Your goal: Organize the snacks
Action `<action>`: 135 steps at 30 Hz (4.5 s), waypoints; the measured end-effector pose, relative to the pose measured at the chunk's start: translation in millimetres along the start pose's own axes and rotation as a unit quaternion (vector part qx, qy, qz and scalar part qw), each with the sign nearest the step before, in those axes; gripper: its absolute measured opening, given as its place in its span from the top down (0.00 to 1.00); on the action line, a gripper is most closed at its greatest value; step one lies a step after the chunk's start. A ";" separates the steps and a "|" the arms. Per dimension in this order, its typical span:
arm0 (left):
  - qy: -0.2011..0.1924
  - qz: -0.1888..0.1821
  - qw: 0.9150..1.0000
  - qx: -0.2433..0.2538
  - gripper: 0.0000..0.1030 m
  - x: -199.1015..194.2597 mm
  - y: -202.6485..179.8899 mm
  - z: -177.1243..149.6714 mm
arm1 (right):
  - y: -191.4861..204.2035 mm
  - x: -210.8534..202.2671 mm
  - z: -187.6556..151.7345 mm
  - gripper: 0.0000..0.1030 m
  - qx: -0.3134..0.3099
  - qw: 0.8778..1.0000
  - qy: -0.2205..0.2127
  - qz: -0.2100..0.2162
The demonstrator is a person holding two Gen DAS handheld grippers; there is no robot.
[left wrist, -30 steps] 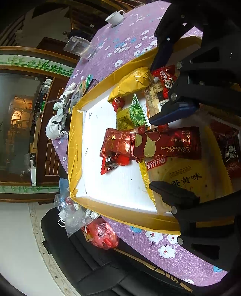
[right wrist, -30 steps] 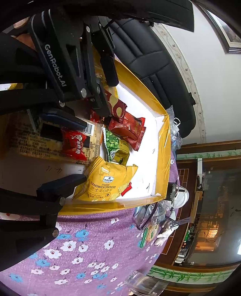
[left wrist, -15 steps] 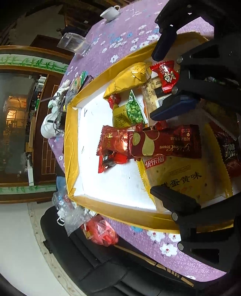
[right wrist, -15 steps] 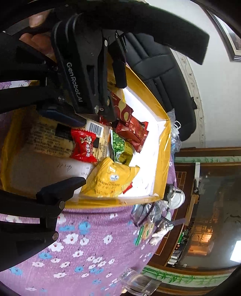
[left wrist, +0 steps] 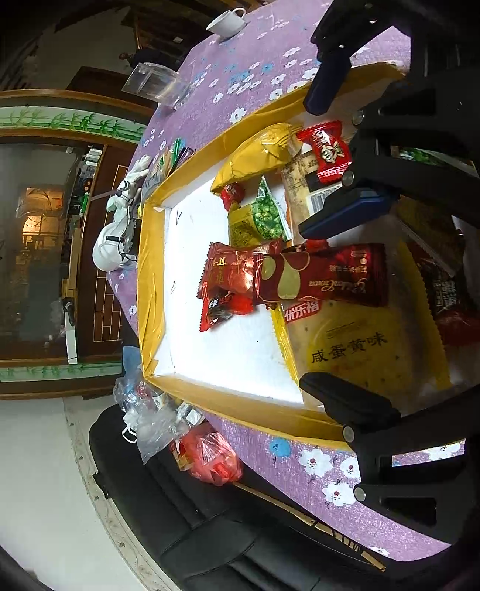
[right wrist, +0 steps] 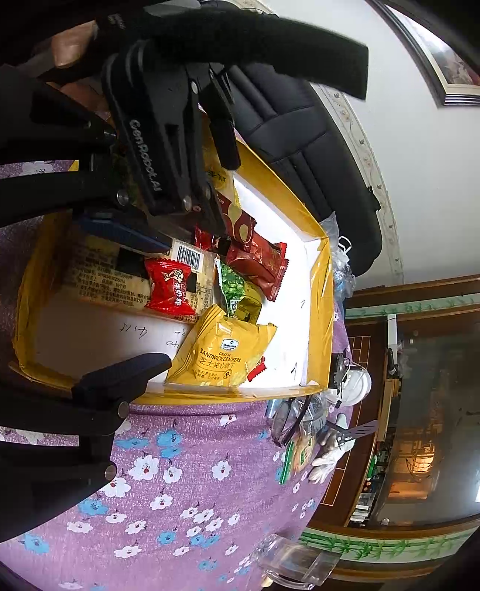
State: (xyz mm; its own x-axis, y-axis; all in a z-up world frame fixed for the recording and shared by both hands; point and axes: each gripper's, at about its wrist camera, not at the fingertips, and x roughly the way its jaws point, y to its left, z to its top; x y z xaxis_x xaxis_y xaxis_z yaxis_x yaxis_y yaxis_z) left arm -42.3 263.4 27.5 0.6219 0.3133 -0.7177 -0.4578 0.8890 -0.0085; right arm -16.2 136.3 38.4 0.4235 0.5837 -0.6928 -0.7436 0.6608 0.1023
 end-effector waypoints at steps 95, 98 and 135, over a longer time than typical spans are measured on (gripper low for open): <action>-0.070 0.044 0.996 0.026 0.21 -65.6 -10.8 -46.6 | -3.7 -77.6 -42.9 0.29 0.000 0.999 -0.031 -0.035; -0.070 0.047 0.996 0.026 0.21 -66.9 -10.6 -49.7 | 5.1 -84.3 -48.7 0.29 -0.020 0.998 -0.040 -0.038; -0.091 0.099 0.990 0.030 0.21 -74.2 -6.0 -55.5 | 13.9 -101.4 -61.4 0.19 -0.030 0.998 -0.063 -0.003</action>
State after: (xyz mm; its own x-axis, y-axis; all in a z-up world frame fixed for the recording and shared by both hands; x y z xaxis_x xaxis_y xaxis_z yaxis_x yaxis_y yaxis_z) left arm -121.0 216.3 42.1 0.6307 0.5334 -0.5637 -0.5472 0.8207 0.1644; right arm -101.3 57.2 66.3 0.4864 0.6377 -0.5973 -0.7696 0.6363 0.0526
